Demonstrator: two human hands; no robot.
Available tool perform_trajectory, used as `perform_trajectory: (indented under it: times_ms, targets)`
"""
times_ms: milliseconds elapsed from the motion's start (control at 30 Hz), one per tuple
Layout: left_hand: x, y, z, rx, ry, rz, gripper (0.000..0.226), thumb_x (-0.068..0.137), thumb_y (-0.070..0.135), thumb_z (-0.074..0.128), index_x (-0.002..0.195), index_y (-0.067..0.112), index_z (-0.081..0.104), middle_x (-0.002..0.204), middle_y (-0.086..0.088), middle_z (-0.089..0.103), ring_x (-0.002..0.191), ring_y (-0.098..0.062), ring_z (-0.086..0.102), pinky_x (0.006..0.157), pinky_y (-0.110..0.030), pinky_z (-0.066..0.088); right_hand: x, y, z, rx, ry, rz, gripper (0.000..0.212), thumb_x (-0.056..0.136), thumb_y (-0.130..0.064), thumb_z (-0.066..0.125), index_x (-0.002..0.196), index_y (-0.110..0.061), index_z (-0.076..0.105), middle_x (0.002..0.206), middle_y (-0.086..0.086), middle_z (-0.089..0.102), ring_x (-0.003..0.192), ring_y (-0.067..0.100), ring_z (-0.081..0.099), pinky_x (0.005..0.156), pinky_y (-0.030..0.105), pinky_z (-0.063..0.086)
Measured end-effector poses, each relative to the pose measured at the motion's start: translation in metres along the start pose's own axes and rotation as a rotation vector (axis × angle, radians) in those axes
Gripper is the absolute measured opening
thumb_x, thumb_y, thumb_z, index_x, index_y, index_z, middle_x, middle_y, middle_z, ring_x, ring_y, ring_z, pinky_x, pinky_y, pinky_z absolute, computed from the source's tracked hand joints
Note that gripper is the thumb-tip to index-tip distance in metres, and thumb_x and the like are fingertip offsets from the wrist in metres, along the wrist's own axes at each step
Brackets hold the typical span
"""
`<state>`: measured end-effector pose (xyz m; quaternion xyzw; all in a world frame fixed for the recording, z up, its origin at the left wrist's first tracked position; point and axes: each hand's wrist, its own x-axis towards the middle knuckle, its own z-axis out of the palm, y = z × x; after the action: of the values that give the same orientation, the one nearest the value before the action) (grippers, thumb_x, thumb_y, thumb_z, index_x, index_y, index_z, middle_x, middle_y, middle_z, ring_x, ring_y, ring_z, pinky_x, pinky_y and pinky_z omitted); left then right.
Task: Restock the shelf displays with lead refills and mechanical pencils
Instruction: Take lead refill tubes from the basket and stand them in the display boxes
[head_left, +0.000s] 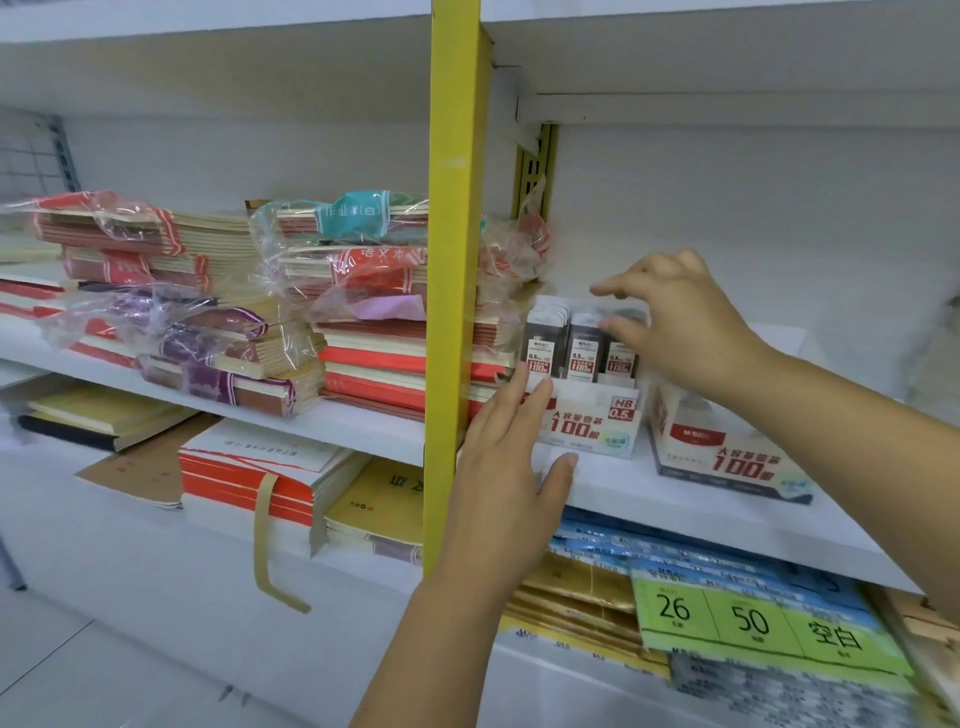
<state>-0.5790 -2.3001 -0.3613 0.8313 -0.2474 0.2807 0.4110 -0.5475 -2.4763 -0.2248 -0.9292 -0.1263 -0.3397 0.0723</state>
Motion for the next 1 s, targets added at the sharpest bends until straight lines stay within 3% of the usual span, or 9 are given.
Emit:
perform_trajectory:
  times_ms: [100,233,333,500,567,700,767,900,1000]
  targets:
    - [-0.017,0.011,-0.006,0.052,0.068,0.029,0.057,0.096,0.023,0.063,0.149,0.027,0.043,0.155,0.014,0.039,0.141,-0.007,0.03,0.112,-0.01,0.018,-0.041,-0.009,-0.025,0.166,0.176,-0.062,0.022,0.095,-0.023,0.057,0.115,-0.024,0.065,0.1,-0.005,0.06,0.094,0.009,0.044,0.083,0.022,0.032]
    - [-0.057,0.015,-0.007,0.05,-0.006,0.068,0.043,0.094,0.023,0.064,0.136,0.029,0.054,0.119,0.016,0.053,0.108,-0.007,0.053,0.092,-0.021,0.045,-0.127,-0.022,-0.045,0.437,0.093,-0.13,0.015,0.092,-0.019,0.059,0.103,-0.023,0.068,0.085,-0.013,0.063,0.073,0.01,0.054,0.066,0.013,0.04]
    - [-0.102,0.001,0.011,0.054,-0.305,0.039,0.037,0.096,0.027,0.063,0.132,0.031,0.057,0.114,0.019,0.051,0.099,-0.004,0.054,0.085,-0.028,0.051,-0.197,-0.015,-0.024,0.563,-0.134,0.0,0.016,0.088,-0.022,0.061,0.097,-0.033,0.067,0.08,-0.015,0.064,0.07,0.008,0.056,0.061,0.011,0.04]
    - [-0.195,-0.04,0.066,0.104,-0.935,-0.206,0.049,0.099,0.032,0.06,0.146,0.024,0.046,0.146,0.0,0.048,0.126,-0.019,0.051,0.104,-0.031,0.041,-0.321,0.025,0.069,0.669,-0.592,0.453,0.02,0.095,-0.023,0.059,0.096,-0.042,0.064,0.089,-0.018,0.061,0.072,-0.003,0.055,0.064,0.011,0.04]
    - [-0.229,-0.055,0.092,0.08,-1.025,-0.306,0.051,0.098,0.028,0.062,0.145,0.019,0.047,0.143,-0.005,0.05,0.124,-0.022,0.054,0.104,-0.028,0.04,-0.372,0.039,0.113,0.675,-0.723,0.624,0.016,0.095,-0.024,0.059,0.1,-0.038,0.063,0.096,-0.019,0.06,0.077,-0.005,0.057,0.069,0.014,0.041]
    - [-0.291,-0.078,0.135,-0.01,-1.11,-0.567,0.048,0.097,0.023,0.064,0.142,0.014,0.05,0.138,-0.005,0.055,0.123,-0.023,0.055,0.097,-0.022,0.039,-0.456,0.045,0.186,0.64,-0.852,0.866,0.018,0.09,-0.026,0.067,0.104,-0.037,0.062,0.102,-0.011,0.064,0.094,0.011,0.061,0.076,0.02,0.044]
    - [-0.317,-0.091,0.151,-0.019,-1.112,-0.652,0.049,0.096,0.024,0.066,0.142,0.011,0.052,0.142,-0.006,0.055,0.13,-0.023,0.052,0.107,-0.03,0.039,-0.487,0.039,0.212,0.633,-0.939,0.936,0.029,0.089,-0.029,0.069,0.116,-0.034,0.061,0.118,-0.007,0.06,0.1,0.009,0.057,0.079,0.019,0.042]
    - [-0.356,-0.117,0.164,0.044,-1.118,-0.757,0.061,0.093,0.021,0.07,0.148,0.013,0.045,0.153,-0.008,0.046,0.141,-0.024,0.041,0.117,-0.033,0.03,-0.528,0.025,0.248,0.483,-1.069,0.888,0.069,0.082,-0.047,0.072,0.142,-0.035,0.042,0.143,0.005,0.037,0.131,0.024,0.036,0.105,0.035,0.032]
    - [-0.37,-0.132,0.171,0.063,-1.127,-0.76,0.062,0.093,0.017,0.07,0.149,0.016,0.043,0.154,-0.006,0.045,0.142,-0.023,0.039,0.119,-0.036,0.028,-0.541,0.015,0.261,0.312,-1.061,0.811,0.079,0.077,-0.065,0.065,0.145,-0.043,0.031,0.149,0.0,0.024,0.136,0.024,0.025,0.109,0.044,0.032]
